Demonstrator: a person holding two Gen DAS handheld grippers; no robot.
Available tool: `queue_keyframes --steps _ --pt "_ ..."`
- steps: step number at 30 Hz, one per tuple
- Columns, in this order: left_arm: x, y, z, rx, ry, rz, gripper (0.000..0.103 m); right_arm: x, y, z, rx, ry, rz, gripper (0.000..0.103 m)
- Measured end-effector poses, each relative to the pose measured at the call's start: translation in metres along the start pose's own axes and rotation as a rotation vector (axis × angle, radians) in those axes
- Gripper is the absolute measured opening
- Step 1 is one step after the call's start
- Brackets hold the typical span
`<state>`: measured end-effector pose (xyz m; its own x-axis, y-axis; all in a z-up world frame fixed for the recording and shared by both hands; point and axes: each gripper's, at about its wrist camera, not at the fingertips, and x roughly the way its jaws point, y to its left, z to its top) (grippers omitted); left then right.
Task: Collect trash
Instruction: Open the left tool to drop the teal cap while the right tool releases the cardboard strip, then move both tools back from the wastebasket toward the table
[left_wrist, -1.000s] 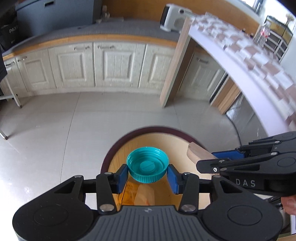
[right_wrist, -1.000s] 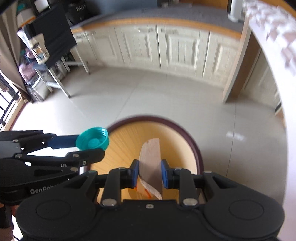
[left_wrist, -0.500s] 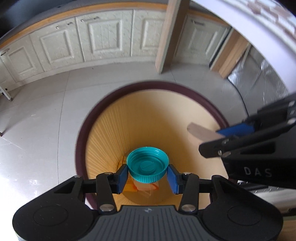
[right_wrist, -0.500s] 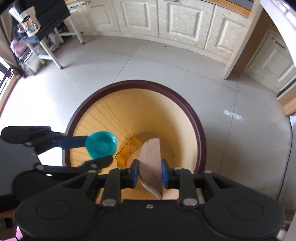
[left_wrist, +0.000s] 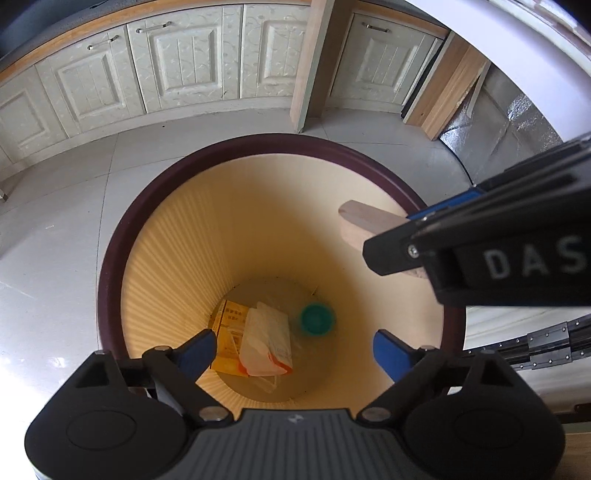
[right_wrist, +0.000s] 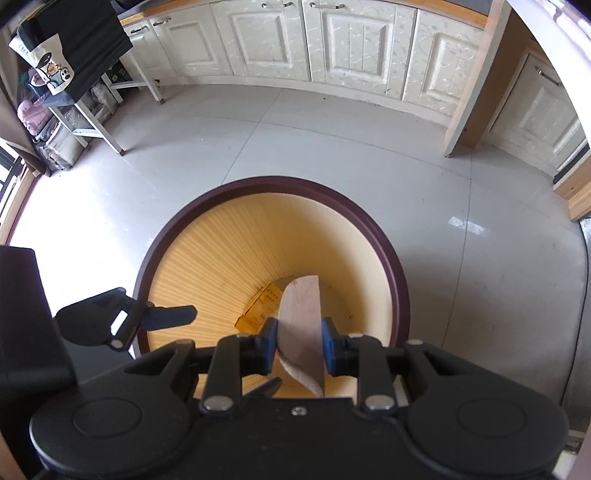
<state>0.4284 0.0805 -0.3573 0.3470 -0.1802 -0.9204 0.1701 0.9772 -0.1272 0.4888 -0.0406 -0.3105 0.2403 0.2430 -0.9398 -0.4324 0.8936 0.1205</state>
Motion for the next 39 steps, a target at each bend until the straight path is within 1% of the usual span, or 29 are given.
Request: queue_keyframes --steps 4,7,10,13,19,24,30,37,39 --pt "-0.006 0.001 0.000 0.006 -0.004 0.001 0.095 0.003 -0.002 -0.001 0.017 0.011 -0.015 0.026" --pt "-0.011 0.004 0.001 0.007 -0.008 0.005 0.096 0.002 -0.002 -0.001 0.022 0.001 -0.020 0.028" --pt "-0.017 0.007 0.003 0.011 -0.013 0.013 0.097 0.002 -0.002 -0.003 0.027 -0.004 -0.019 0.035" --pt "-0.024 0.012 0.005 0.002 -0.027 0.043 0.097 0.001 -0.001 -0.005 0.025 -0.002 -0.025 0.037" --pt "-0.033 0.018 0.006 -0.010 -0.035 0.045 0.097 -0.002 -0.003 -0.010 0.036 0.005 -0.019 0.040" --pt "-0.041 0.021 0.005 -0.016 -0.050 0.044 0.100 -0.005 -0.003 -0.017 0.047 0.007 -0.010 0.043" --pt "-0.053 0.024 0.002 -0.025 -0.061 0.047 0.101 -0.011 -0.004 -0.023 0.069 0.003 -0.005 0.048" --pt "-0.067 0.030 0.001 -0.051 -0.075 0.056 0.103 -0.021 -0.008 -0.031 0.110 -0.031 -0.037 0.060" --pt "-0.072 0.030 0.000 -0.057 -0.079 0.057 0.103 -0.025 -0.010 -0.034 0.120 -0.042 -0.035 0.067"
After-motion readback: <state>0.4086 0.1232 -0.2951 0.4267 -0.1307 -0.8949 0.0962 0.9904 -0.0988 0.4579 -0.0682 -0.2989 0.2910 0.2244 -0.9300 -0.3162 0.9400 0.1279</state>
